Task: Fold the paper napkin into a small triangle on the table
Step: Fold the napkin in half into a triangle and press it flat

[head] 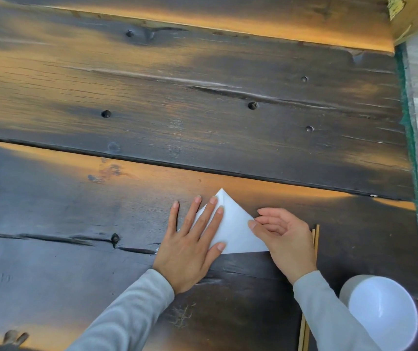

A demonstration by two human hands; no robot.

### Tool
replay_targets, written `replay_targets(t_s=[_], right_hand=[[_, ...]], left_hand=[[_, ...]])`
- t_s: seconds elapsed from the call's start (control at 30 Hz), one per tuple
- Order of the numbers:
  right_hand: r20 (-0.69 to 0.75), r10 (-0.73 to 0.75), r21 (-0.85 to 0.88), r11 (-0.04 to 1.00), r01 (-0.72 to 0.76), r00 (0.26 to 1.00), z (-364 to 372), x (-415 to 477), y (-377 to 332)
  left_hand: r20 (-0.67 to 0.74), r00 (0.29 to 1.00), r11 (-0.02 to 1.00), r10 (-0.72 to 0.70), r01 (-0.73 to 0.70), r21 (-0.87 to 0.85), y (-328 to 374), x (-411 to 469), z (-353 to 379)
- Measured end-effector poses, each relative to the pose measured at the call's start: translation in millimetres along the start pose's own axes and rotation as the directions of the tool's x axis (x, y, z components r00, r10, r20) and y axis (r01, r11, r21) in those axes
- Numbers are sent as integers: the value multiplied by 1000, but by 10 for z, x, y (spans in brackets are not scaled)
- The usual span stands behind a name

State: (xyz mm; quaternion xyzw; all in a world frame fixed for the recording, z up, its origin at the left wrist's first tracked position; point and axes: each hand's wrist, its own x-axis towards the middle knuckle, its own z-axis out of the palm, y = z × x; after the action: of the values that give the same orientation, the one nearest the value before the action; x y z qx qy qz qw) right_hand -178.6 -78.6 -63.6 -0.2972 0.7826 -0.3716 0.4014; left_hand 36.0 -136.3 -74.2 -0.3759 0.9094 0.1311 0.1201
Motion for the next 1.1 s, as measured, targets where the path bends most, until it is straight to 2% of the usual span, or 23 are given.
replay_targets(t_s=[0.07, 0.13, 0.17, 0.2, 0.27, 0.33, 0.37, 0.43, 0.5, 0.67, 0.83, 1.1], right_hand=[[-151, -54, -57, 997, 46, 987, 36, -68, -39], [-297, -256, -235, 953, 190, 920, 109, -207, -80], [-283, -368, -309, 909, 279, 886, 170, -288, -88], [-208, -460, -345, 860, 376, 863, 243, -368, -83], [50, -548, -378, 764, 523, 835, 414, -518, -35], [280, -515, -487, 651, 582, 810, 567, -633, 37], [331, -490, -557, 588, 586, 806, 622, -664, 86], [371, -416, -677, 491, 548, 831, 667, -697, 176], [362, -345, -747, 448, 491, 866, 643, -678, 248], [248, -217, -844, 430, 321, 944, 418, -572, 365], [237, -192, -859, 417, 298, 952, 330, -552, 381], [225, -219, -862, 410, 299, 949, 364, -537, 423]], left_hand=[[-14, 1000, 1000, 2, -2, -7, 3, 4, 2], [-34, 999, 1000, 7, -8, -17, -4, 4, 18], [-44, 999, 1000, 12, -12, -17, -13, 4, 35], [-51, 999, 1000, 17, -17, -14, -21, 1, 55], [-52, 998, 1000, 25, -25, 5, -33, 0, 97], [-41, 999, 998, 34, -32, 44, -39, 2, 139], [-38, 999, 998, 37, -35, 60, -42, 3, 152], [-42, 998, 997, 37, -34, 62, -47, 7, 151], [-47, 998, 999, 34, -32, 41, -48, 6, 135], [-75, 997, 1000, 20, -19, 3, -42, -11, 129], [-131, 991, 1000, 1, -1, -1, -62, -23, 149], [-192, 942, 960, -275, 279, -6, -410, -281, 209]])
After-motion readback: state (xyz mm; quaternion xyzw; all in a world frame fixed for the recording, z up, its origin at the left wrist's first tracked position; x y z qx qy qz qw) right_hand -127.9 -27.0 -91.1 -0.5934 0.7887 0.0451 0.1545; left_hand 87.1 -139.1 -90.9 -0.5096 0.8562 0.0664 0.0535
